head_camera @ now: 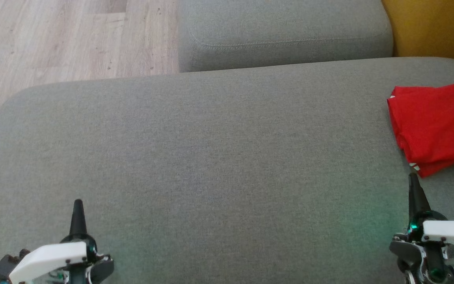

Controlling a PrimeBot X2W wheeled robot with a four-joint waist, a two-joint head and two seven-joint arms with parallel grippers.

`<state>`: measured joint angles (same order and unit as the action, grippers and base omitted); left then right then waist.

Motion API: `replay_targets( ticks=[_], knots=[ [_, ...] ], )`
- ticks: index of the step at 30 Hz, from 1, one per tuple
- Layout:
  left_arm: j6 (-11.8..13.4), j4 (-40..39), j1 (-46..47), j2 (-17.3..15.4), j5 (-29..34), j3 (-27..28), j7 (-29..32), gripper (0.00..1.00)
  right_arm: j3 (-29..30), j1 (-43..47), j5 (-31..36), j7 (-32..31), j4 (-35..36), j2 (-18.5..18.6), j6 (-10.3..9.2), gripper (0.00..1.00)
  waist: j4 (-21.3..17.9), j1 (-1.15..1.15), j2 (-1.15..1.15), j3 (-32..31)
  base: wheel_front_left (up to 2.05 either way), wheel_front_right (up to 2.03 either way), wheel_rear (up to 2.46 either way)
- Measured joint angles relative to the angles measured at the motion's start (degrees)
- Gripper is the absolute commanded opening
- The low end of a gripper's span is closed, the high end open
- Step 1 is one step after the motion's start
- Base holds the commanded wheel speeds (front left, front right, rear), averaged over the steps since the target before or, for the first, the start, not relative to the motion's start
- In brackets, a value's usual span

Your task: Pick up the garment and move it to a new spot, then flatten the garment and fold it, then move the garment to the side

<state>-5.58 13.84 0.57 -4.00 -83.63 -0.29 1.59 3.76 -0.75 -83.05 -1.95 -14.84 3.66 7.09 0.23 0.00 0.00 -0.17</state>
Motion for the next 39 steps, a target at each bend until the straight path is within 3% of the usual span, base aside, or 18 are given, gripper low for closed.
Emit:
replay_targets(
  ticks=[17, 39],
  knots=[
    [-1.5, 1.6, 2.3, 0.1, -10.3, 2.2, 2.5, 0.0, 1.7, -2.3, -10.3, -2.6, -0.7, 0.0, 0.0, 0.0, -0.2, 0.0, 0.0, 0.4, 0.0, 0.0, 0.0],
    [-1.5, 1.7, 2.5, 0.2, -10.5, 2.7, 3.0, 0.0, 2.2, -2.3, -10.4, -2.7, -0.8, -0.1, 0.0, 0.0, -0.2, 0.0, 0.0, 0.4, 0.0, 0.0, 0.0]
  ],
)
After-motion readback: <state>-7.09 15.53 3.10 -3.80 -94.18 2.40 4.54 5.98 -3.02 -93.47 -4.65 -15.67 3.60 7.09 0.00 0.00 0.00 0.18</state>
